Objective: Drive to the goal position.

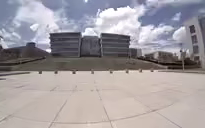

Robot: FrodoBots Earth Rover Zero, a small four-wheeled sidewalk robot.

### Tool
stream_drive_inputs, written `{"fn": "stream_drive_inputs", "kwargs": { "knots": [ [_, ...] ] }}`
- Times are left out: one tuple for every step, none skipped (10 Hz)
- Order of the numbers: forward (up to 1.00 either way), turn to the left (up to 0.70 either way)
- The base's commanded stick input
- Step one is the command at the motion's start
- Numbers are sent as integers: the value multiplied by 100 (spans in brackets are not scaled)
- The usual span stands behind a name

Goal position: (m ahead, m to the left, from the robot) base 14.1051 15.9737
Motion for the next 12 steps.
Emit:
{"fn": "stream_drive_inputs", "kwargs": {
  "knots": [
    [70,14],
    [70,34],
    [70,28],
    [70,15],
    [70,5],
    [70,6],
    [70,8],
    [70,5],
    [70,4],
    [70,3],
    [70,2],
    [70,3]
  ]
}}
